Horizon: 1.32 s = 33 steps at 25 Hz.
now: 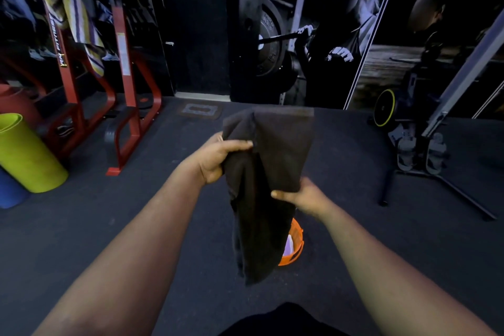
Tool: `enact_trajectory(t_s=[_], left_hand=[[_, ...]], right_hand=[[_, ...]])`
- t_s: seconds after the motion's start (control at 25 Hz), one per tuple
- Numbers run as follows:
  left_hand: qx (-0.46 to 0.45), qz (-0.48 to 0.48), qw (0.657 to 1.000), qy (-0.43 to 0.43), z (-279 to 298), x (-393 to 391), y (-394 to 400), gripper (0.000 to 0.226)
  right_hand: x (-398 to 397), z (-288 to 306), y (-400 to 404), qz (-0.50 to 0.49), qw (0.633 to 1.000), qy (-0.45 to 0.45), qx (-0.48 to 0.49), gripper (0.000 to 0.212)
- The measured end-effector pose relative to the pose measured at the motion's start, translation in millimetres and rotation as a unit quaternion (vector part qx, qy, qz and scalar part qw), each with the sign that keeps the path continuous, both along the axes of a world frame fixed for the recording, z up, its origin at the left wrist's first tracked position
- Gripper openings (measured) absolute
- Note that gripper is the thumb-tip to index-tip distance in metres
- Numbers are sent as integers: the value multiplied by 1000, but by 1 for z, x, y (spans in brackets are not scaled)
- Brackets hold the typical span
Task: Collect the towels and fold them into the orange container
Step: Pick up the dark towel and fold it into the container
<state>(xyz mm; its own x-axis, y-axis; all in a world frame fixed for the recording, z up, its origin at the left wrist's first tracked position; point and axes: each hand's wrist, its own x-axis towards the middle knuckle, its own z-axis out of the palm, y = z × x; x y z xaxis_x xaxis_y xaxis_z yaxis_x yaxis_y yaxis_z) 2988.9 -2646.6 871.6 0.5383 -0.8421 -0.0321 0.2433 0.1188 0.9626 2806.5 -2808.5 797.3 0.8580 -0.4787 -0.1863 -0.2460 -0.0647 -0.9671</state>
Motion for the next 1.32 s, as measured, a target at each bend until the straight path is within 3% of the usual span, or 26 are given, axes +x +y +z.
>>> enact_trajectory(t_s=[0.08, 0.12, 0.2, 0.28, 0.32, 0.4, 0.6, 0.68, 0.76, 0.8, 0.92, 1.04, 1.12, 1.2, 1.24, 1.32], left_hand=[[-78, 49, 993, 79, -14, 2, -3, 58], [-74, 55, 991, 94, -32, 3, 1, 70], [37, 8, 996, 83, -74, -12, 20, 84], [136, -100, 984, 59, -108, -36, 38, 58], [140, -116, 982, 58, -117, -42, 40, 40], [116, -42, 989, 77, -118, -44, 35, 15], [42, 171, 972, 158, -100, -24, 18, 21], [94, 131, 980, 117, -107, -21, 26, 22], [173, 8, 985, 26, -113, -24, 32, 27], [165, -7, 986, 10, -110, -24, 31, 24], [42, 82, 994, 67, -80, -17, 16, 19], [-44, 96, 990, 94, -54, -8, 6, 19], [14, 76, 996, 51, -60, 0, 14, 26], [165, 22, 985, -37, -84, 7, 29, 42], [199, 29, 978, -56, -90, 10, 33, 38], [175, 120, 977, -32, -88, 13, 29, 20]], right_hand=[[9, -2, 6, -40, 997, -56, 22, 16], [13, 0, 7, -58, 994, -88, 40, 13], [21, 9, 4, -82, 987, -120, 61, 16], [27, 15, -1, -88, 983, -128, 93, 19], [29, 16, -4, -85, 983, -124, 106, 21], [31, 18, -8, -92, 985, -96, 106, 24], [21, 21, -20, -119, 982, -89, 120, 18], [16, 23, -24, -108, 988, -63, 86, 11], [14, 28, -28, -105, 989, -54, 84, 6], [12, 30, -29, -113, 984, -77, 118, 8], [-3, 24, -33, -102, 963, -102, 227, 24], [-18, 2, -19, 0, 989, 14, 144, 35], [-13, -3, -17, -47, 991, -25, 121, 23], [-7, 4, -22, -90, 984, -82, 126, 18], [-6, 8, -25, -103, 980, -104, 137, 13], [-8, 13, -27, -90, 982, -101, 129, 6]])
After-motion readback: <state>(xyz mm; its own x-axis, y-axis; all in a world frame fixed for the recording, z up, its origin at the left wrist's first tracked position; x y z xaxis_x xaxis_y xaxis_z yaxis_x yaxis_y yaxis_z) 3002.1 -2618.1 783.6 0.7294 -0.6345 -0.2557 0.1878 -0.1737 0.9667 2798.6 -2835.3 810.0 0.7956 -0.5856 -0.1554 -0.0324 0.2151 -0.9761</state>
